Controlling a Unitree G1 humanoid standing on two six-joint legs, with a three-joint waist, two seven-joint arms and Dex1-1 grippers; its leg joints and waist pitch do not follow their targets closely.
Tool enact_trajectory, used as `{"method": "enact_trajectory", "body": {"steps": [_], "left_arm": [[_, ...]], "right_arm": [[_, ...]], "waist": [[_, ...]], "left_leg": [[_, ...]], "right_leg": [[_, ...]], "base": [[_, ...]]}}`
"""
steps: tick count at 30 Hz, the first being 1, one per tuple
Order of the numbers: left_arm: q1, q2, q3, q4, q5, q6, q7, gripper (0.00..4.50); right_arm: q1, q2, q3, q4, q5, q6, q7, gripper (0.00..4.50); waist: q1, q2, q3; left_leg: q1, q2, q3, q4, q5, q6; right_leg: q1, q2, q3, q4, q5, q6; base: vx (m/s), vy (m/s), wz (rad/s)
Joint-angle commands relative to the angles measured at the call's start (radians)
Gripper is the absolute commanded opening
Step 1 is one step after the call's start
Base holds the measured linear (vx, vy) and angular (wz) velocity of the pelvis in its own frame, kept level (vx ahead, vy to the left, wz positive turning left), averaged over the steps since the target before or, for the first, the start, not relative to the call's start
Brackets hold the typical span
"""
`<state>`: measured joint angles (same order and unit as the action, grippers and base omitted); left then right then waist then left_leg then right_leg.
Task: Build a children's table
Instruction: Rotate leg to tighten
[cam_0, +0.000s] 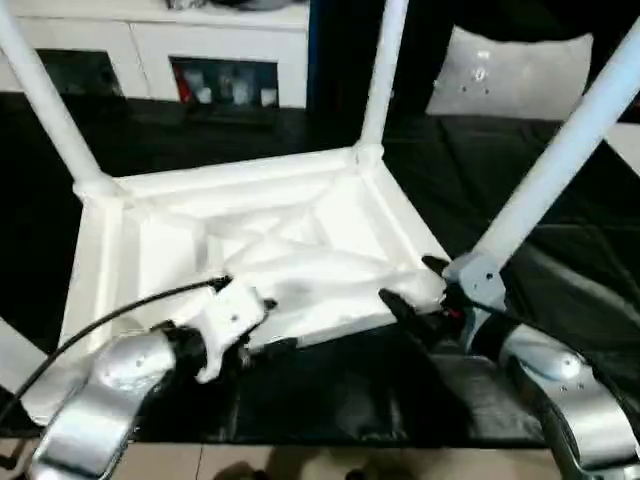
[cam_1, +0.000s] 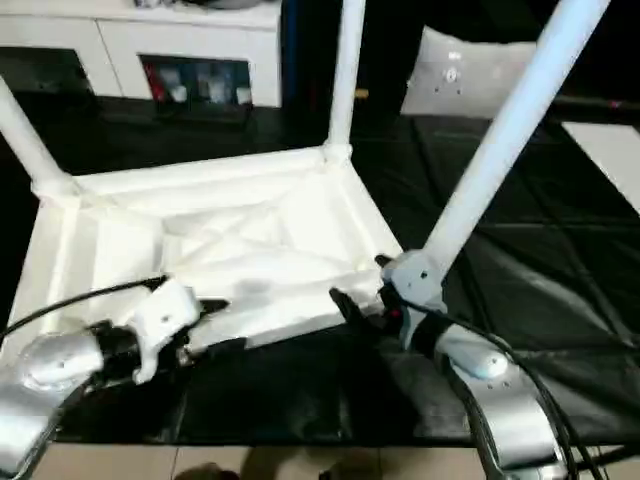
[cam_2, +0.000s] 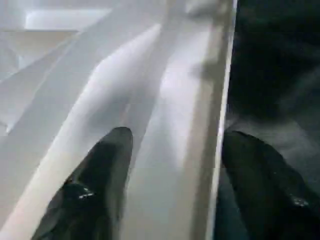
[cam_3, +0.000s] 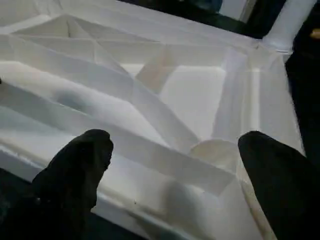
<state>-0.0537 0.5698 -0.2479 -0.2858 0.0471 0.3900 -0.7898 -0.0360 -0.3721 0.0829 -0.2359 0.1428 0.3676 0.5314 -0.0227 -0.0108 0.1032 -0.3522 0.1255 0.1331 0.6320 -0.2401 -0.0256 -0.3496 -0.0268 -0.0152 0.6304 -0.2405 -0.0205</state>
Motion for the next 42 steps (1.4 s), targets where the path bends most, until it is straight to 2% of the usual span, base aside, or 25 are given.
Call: {"method": "enact_trajectory", "body": {"steps": [1, 4, 6, 7, 9, 10, 11, 13, 14, 16, 20, 22, 23, 24, 25, 26, 27, 30, 31, 33, 35, 37, 40, 41, 42], "left_arm": [[-0.025, 0.068, -0.056, 0.037, 0.1, -0.045, 0.004, 3.13], [-0.076, 0.08, -0.071, 0.088, 0.153, -0.061, 0.076, 3.13], [-0.104, 0.077, -0.071, 0.119, 0.172, -0.08, 0.11, 3.13], [-0.118, 0.066, -0.065, 0.143, 0.191, -0.103, 0.123, 3.13], [-0.159, 0.016, -0.028, 0.191, 0.209, -0.144, 0.176, 3.13], [-0.163, 0.013, -0.026, 0.195, 0.211, -0.147, 0.182, 3.13], [-0.183, -0.005, -0.018, 0.214, 0.21, -0.167, 0.217, 3.13], [-0.194, -0.015, -0.017, 0.225, 0.2, -0.186, 0.244, 3.13], [-0.184, -0.048, 0.002, 0.221, 0.151, -0.191, 0.268, 3.13], [-0.178, -0.061, 0.011, 0.218, 0.135, -0.19, 0.277, 3.13], [-0.101, -0.138, 0.084, 0.197, 0.072, -0.193, 0.319, 3.13], [-0.064, -0.164, 0.107, 0.172, 0.042, -0.19, 0.327, 3.13], [-0.006, -0.201, 0.133, 0.115, -0.024, -0.191, 0.324, 3.13], [0.001, -0.206, 0.137, 0.108, -0.034, -0.191, 0.324, 3.13], [0.056, -0.246, 0.17, 0.052, -0.109, -0.193, 0.325, 3.13], [0.082, -0.262, 0.187, 0.029, -0.141, -0.201, 0.33, 3.13], [0.097, -0.271, 0.196, 0.017, -0.162, -0.207, 0.336, 3.13], [0.142, -0.266, 0.186, 0.005, -0.159, -0.195, 0.35, 3.43], [0.142, -0.267, 0.186, 0.005, -0.156, -0.195, 0.349, 3.49], [0.144, -0.278, 0.187, 0.001, -0.16, -0.189, 0.342, 3.55], [0.15, -0.281, 0.182, -0.013, -0.187, -0.164, 0.306, 3.88], [0.162, -0.265, 0.171, -0.029, -0.22, -0.138, 0.261, 3.9], [0.198, -0.213, 0.155, -0.055, -0.286, -0.107, 0.191, 4.18], [0.227, -0.185, 0.155, -0.071, -0.316, -0.091, 0.148, 4.34], [0.234, -0.18, 0.157, -0.075, -0.324, -0.086, 0.139, 4.34]], "right_arm": [[-0.02, -0.022, -0.035, 0.003, -0.024, -0.005, -0.013, 4.5], [-0.049, -0.038, -0.066, 0.044, -0.038, -0.007, -0.041, 4.5], [-0.066, -0.05, -0.081, 0.073, -0.042, -0.011, -0.055, 4.5], [-0.075, -0.056, -0.089, 0.089, -0.044, -0.013, -0.062, 4.5], [-0.122, -0.08, -0.124, 0.171, -0.062, -0.038, -0.092, 4.5], [-0.126, -0.083, -0.126, 0.179, -0.063, -0.042, -0.094, 4.5], [-0.161, -0.1, -0.144, 0.238, -0.076, -0.064, -0.115, 4.5], [-0.192, -0.111, -0.157, 0.284, -0.086, -0.079, -0.132, 4.5], [-0.219, -0.114, -0.166, 0.307, -0.081, -0.093, -0.131, 4.5], [-0.225, -0.112, -0.167, 0.307, -0.074, -0.093, -0.125, 4.5], [-0.199, -0.078, -0.144, 0.245, -0.026, -0.073, -0.084, 4.5], [-0.18, -0.067, -0.128, 0.218, -0.006, -0.076, -0.062, 4.5], [-0.155, -0.044, -0.11, 0.177, 0.026, -0.082, -0.031, 4.5], [-0.153, -0.042, -0.107, 0.173, 0.029, -0.083, -0.028, 4.5], [-0.136, -0.025, -0.084, 0.141, 0.046, -0.092, -0.008, 4.5], [-0.129, -0.017, -0.072, 0.129, 0.056, -0.092, 0.003, 4.5], [-0.126, -0.012, -0.064, 0.125, 0.063, -0.095, 0.01, 4.5], [-0.143, 0.003, -0.051, 0.162, 0.044, -0.092, 0.001, 4.5], [-0.148, 0.004, -0.053, 0.169, 0.043, -0.091, 0.002, 4.5], [-0.171, 0.004, -0.056, 0.195, 0.041, -0.093, 0.01, 4.5], [-0.24, -0.002, -0.067, 0.264, 0.048, -0.095, 0.034, 4.5], [-0.313, -0.013, -0.074, 0.342, 0.06, -0.1, 0.064, 4.5], [-0.423, -0.042, -0.08, 0.485, 0.08, -0.134, 0.14, 4.5], [-0.471, -0.058, -0.083, 0.557, 0.089, -0.147, 0.191, 4.5], [-0.481, -0.062, -0.082, 0.573, 0.088, -0.151, 0.202, 4.5]], "waist": [[-0.003, 0.017, -0.048], [-0.004, 0.01, -0.049], [-0.001, 0.012, -0.058], [0.0, 0.013, -0.056], [0.003, 0.014, -0.065], [0.004, 0.014, -0.066], [0.009, 0.016, -0.074], [0.012, 0.013, -0.07], [0.012, 0.012, -0.07], [0.013, 0.01, -0.068], [0.005, 0.003, -0.065], [0.007, 0.005, -0.065], [0.007, 0.008, -0.067], [0.007, 0.006, -0.066], [0.009, 0.012, -0.062], [0.008, 0.009, -0.062], [0.01, 0.008, -0.058], [0.006, 0.007, -0.049], [0.011, 0.0, -0.044], [0.01, 0.003, -0.044], [0.007, 0.01, -0.048], [0.005, 0.008, -0.051], [0.006, 0.009, -0.058], [0.005, 0.005, -0.063], [0.008, 0.009, -0.063]], "left_leg": [[0.003, 0.1, -0.043, -0.106, -0.176, 0.02], [-0.001, 0.096, -0.032, -0.101, -0.115, 0.04], [0.002, 0.096, -0.025, -0.095, -0.088, 0.044], [0.001, 0.096, -0.025, -0.096, -0.084, 0.046], [0.002, 0.098, -0.021, -0.09, -0.042, 0.05], [0.001, 0.099, -0.021, -0.09, -0.032, 0.051], [0.001, 0.099, -0.019, -0.085, 0.004, 0.058], [-0.006, 0.097, -0.017, -0.086, 0.027, 0.075], [-0.008, 0.096, -0.017, -0.085, 0.01, 0.075], [-0.009, 0.098, -0.015, -0.085, -0.015, 0.08], [-0.015, 0.101, -0.015, -0.086, -0.023, 0.1], [-0.014, 0.104, -0.013, -0.084, -0.029, 0.108], [-0.014, 0.106, -0.014, -0.083, -0.023, 0.111], [-0.016, 0.109, -0.014, -0.085, -0.02, 0.114], [-0.012, 0.111, -0.015, -0.087, -0.03, 0.119], [-0.017, 0.113, -0.015, -0.088, -0.036, 0.117], [-0.015, 0.115, -0.015, -0.091, -0.053, 0.117], [-0.007, 0.109, -0.011, -0.097, -0.151, 0.09], [-0.003, 0.107, -0.01, -0.098, -0.178, 0.076], [-0.005, 0.107, -0.012, -0.101, -0.179, 0.052], [-0.007, 0.106, -0.015, -0.102, -0.178, 0.033], [-0.007, 0.105, -0.011, -0.1, -0.158, 0.035], [-0.011, 0.1, -0.007, -0.092, -0.109, 0.054], [-0.012, 0.099, -0.004, -0.086, -0.078, 0.069], [-0.013, 0.102, -0.002, -0.086, -0.05, 0.084]], "right_leg": [[0.016, -0.117, 0.061, -0.081, -0.116, -0.214], [0.022, -0.116, 0.059, -0.08, -0.039, -0.239], [0.027, -0.119, 0.061, -0.078, -0.029, -0.252], [0.025, -0.119, 0.061, -0.08, -0.027, -0.255], [0.027, -0.116, 0.058, -0.073, 0.034, -0.273], [0.027, -0.115, 0.057, -0.071, 0.054, -0.28], [0.028, -0.116, 0.056, -0.064, 0.119, -0.289], [0.028, -0.114, 0.054, -0.061, 0.17, -0.296], [0.032, -0.116, 0.052, -0.06, 0.157, -0.301], [0.032, -0.118, 0.053, -0.065, 0.127, -0.305], [0.032, -0.119, 0.052, -0.066, 0.09, -0.3], [0.029, -0.12, 0.054, -0.07, 0.072, -0.297], [0.029, -0.12, 0.054, -0.066, 0.085, -0.3], [0.03, -0.121, 0.055, -0.066, 0.098, -0.301], [0.021, -0.116, 0.052, -0.067, 0.094, -0.304], [0.025, -0.12, 0.053, -0.065, 0.101, -0.313], [0.021, -0.118, 0.052, -0.07, 0.083, -0.311], [0.01, -0.111, 0.053, -0.085, -0.077, -0.286], [0.006, -0.112, 0.056, -0.09, -0.151, -0.265], [0.006, -0.112, 0.056, -0.091, -0.191, -0.244], [0.005, -0.112, 0.055, -0.087, -0.166, -0.24], [0.005, -0.113, 0.056, -0.084, -0.126, -0.248], [0.012, -0.112, 0.055, -0.078, -0.06, -0.27], [0.015, -0.114, 0.056, -0.073, -0.01, -0.288], [0.014, -0.11, 0.053, -0.07, 0.029, -0.295]], "base": [[0.0, 0.0, 0.0], [0.0, 0.0, 0.0], [0.0, 0.0, 0.0], [0.0, 0.0, 0.0], [0.0, 0.0, 0.0], [0.0, 0.0, 0.0], [0.0, 0.0, 0.0], [0.0, 0.0, 0.0], [0.0, 0.0, 0.0], [0.0, 0.0, 0.0], [0.0, 0.0, 0.0], [0.0, 0.0, 0.0], [0.0, 0.0, 0.0], [0.0, 0.0, 0.0], [0.0, 0.0, 0.0], [0.0, 0.0, 0.0], [0.0, 0.0, 0.0], [0.0, 0.0, 0.0], [0.0, 0.0, 0.0], [0.0, 0.0, 0.0], [0.0, 0.0, 0.0], [0.0, 0.0, 0.0], [0.0, 0.0, 0.0], [0.0, 0.0, 0.0], [0.0, 0.0, 0.0]]}}
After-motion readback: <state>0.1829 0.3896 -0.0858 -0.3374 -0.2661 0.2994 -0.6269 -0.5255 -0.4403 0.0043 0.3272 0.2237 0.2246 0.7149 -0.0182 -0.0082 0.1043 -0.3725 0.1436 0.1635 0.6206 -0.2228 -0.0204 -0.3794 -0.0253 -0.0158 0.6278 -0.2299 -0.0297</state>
